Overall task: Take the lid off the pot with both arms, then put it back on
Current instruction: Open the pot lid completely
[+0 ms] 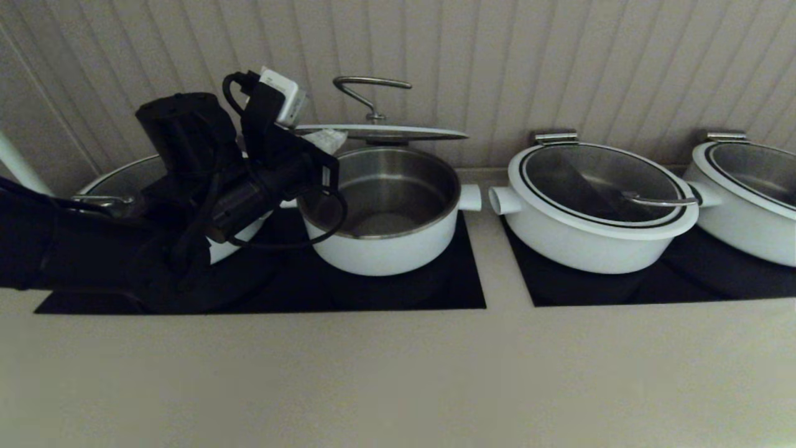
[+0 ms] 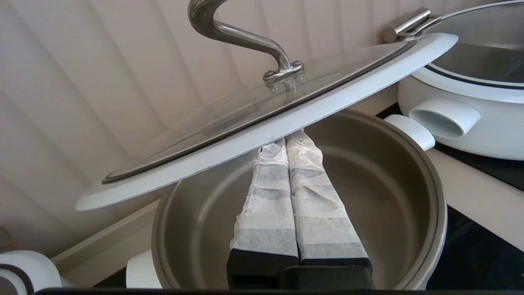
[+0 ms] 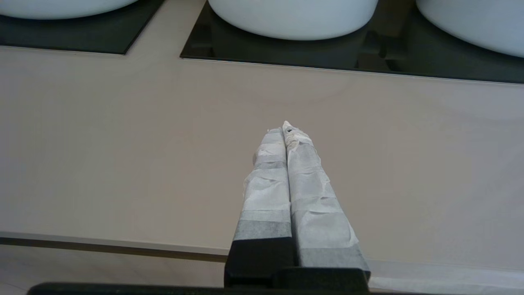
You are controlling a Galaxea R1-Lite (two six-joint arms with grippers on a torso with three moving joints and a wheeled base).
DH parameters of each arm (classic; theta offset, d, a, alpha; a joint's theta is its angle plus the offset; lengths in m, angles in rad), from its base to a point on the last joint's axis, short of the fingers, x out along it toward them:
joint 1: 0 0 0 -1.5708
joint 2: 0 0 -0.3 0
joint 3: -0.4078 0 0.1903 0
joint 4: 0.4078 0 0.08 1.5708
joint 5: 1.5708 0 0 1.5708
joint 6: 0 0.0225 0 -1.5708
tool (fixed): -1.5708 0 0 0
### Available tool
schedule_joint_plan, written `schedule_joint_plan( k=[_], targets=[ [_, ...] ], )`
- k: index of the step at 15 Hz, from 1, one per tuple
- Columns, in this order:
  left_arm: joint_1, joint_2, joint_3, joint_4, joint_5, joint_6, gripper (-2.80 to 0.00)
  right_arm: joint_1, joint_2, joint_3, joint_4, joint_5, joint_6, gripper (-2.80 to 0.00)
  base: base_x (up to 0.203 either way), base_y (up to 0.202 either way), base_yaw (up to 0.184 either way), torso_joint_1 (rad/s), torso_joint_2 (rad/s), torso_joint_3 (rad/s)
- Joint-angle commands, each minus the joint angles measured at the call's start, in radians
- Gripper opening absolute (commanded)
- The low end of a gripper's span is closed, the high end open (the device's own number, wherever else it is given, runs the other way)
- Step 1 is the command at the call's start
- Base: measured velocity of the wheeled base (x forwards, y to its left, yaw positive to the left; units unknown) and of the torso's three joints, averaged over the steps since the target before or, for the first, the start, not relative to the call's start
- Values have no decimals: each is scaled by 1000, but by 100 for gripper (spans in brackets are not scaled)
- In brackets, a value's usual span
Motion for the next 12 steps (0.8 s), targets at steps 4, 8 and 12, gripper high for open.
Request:
schedule_joint_plan(
  k=[4, 8, 12],
  targets=[
    [1, 20, -58, -7, 0, 1, -280, 0, 0, 0, 0, 0, 0, -280, 0, 0, 0, 0, 0, 0],
    [1, 30, -66, -49, 1, 1, -280, 0, 0, 0, 0, 0, 0, -280, 0, 0, 0, 0, 0, 0],
    [1, 48, -107, -72, -1, 0, -280, 0, 0, 0, 0, 0, 0, -280, 0, 0, 0, 0, 0, 0]
  ],
)
